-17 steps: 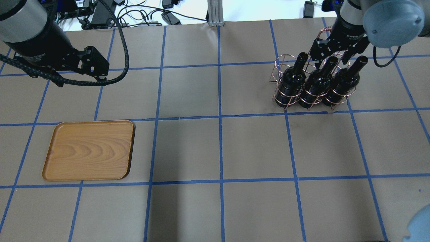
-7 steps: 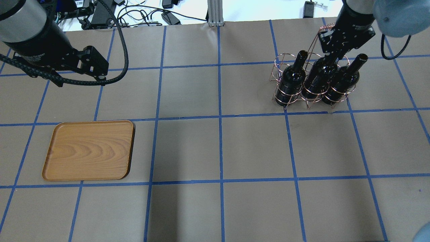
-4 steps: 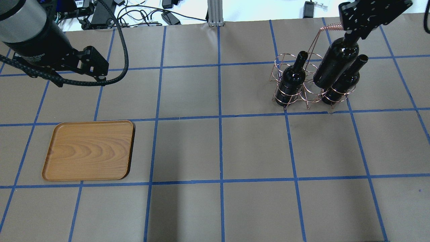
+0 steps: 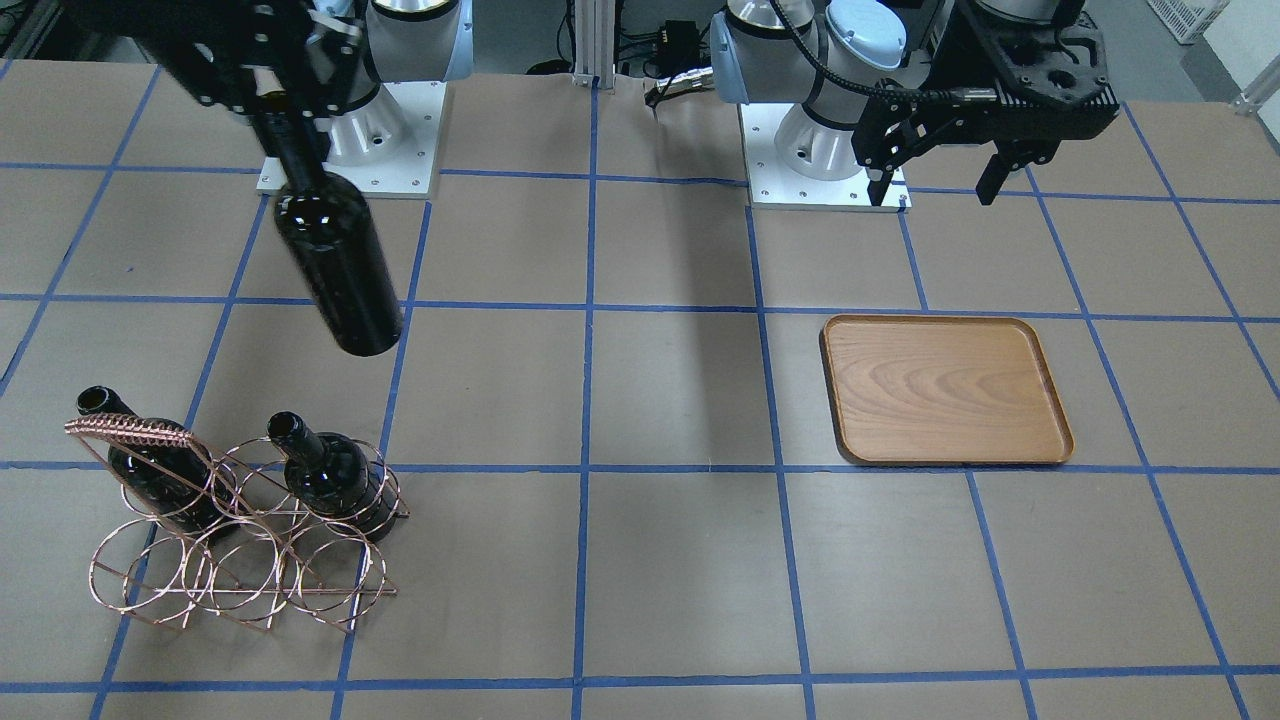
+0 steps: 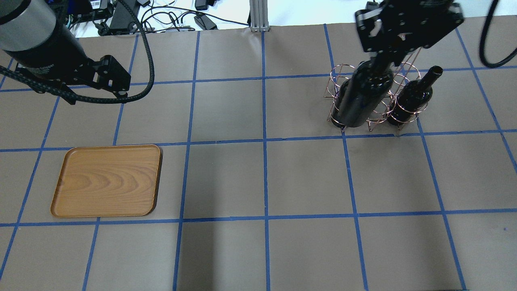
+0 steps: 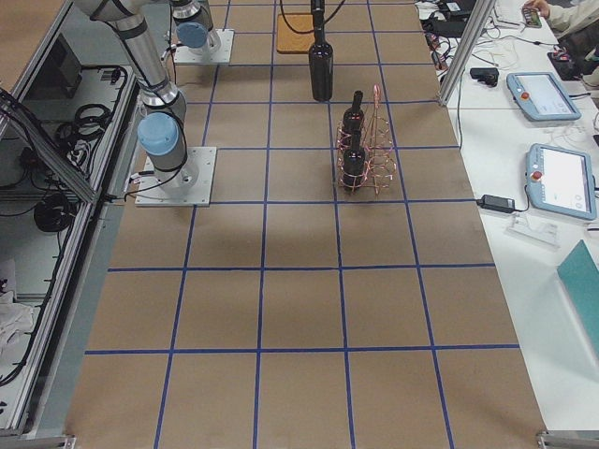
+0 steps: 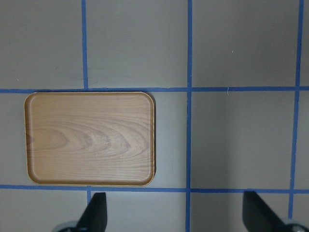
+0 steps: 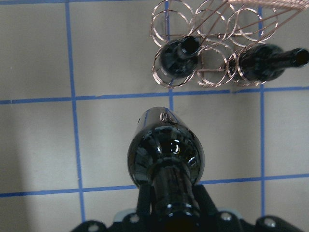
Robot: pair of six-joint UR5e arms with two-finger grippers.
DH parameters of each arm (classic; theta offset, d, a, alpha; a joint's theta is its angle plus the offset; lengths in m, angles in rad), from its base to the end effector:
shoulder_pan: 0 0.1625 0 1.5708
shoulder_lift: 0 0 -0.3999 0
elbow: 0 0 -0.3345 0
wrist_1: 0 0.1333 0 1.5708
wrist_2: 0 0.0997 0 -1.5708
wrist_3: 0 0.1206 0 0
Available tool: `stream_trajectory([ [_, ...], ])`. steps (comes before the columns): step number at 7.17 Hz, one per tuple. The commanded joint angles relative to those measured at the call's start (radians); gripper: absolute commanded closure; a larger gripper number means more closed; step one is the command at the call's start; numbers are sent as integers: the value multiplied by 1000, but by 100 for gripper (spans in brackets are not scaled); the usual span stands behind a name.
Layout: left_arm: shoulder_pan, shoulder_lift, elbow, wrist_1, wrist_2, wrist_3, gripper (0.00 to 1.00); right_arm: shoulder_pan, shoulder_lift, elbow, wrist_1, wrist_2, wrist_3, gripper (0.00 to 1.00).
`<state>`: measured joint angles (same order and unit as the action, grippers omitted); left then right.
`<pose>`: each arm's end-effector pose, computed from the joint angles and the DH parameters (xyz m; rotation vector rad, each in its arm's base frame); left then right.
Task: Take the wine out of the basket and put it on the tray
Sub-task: 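Carry the bottle toward the tray and stand it on the table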
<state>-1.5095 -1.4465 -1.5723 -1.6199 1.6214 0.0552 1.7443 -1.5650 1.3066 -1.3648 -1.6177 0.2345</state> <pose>-0.1030 -0.3978 0.4875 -0.0123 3.0849 -0.1090 0.2002 -0.4031 0.5328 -0.0966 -3.1033 0.0944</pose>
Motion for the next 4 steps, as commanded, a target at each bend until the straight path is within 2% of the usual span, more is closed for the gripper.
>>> stream_trajectory([
  [1, 0, 1, 0, 0, 0, 0, 0, 176, 109, 2, -70, 24, 289, 100],
  [4, 0, 0, 0, -1, 0, 0, 0, 355, 276, 23, -274, 24, 443, 100],
])
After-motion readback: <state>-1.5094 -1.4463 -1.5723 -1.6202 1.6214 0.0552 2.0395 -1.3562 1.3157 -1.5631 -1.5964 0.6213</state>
